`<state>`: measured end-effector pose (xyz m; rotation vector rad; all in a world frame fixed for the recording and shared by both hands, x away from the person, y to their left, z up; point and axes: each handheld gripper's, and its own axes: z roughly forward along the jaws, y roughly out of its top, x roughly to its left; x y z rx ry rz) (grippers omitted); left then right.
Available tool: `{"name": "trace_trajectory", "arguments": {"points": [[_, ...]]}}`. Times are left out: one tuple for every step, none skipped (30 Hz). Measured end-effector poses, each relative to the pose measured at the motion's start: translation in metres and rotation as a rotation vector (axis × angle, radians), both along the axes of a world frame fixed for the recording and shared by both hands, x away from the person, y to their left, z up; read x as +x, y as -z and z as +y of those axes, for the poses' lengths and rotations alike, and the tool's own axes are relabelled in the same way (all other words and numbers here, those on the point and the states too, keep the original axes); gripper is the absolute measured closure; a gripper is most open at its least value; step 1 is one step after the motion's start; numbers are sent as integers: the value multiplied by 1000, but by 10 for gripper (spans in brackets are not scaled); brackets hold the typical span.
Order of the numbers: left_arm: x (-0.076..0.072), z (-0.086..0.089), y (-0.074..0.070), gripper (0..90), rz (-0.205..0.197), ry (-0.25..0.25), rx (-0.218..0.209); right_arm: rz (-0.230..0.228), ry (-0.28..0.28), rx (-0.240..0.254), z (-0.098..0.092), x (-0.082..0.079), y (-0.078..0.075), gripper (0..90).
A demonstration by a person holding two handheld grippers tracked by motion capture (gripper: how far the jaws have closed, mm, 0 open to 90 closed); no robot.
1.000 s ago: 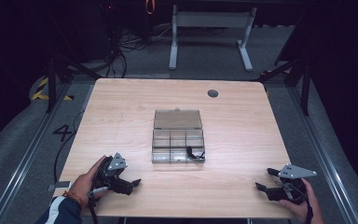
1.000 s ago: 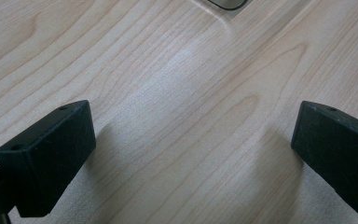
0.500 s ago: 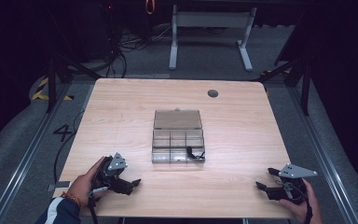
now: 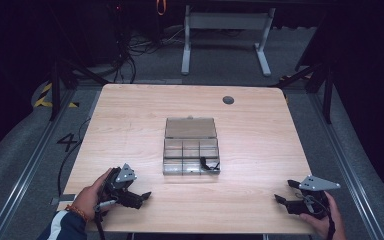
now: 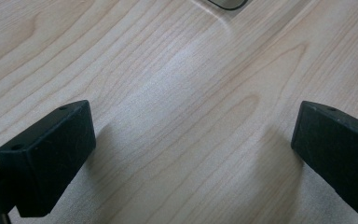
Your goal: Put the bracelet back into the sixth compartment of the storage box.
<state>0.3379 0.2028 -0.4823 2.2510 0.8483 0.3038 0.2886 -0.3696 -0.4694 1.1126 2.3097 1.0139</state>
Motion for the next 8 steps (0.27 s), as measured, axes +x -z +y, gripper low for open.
{"name": "trace_trajectory", "arguments": {"points": [[0,0,0,1,0,0,0,0,0,0,0,0,0,226],[0,0,0,1,0,0,0,0,1,0,0,0,0,226],[0,0,0,1,-1,0,0,0,1,0,0,0,0,226],[0,0,0,1,0,0,0,1,0,0,0,0,0,226],[0,0,0,1,0,0,0,2,0,0,0,0,0,226],[0,0,0,1,0,0,0,1,1,0,0,0,0,226],[0,0,0,1,0,0,0,1,3,1,0,0,0,225],[0,0,0,1,0,0,0,1,4,1,0,0,0,225]]}}
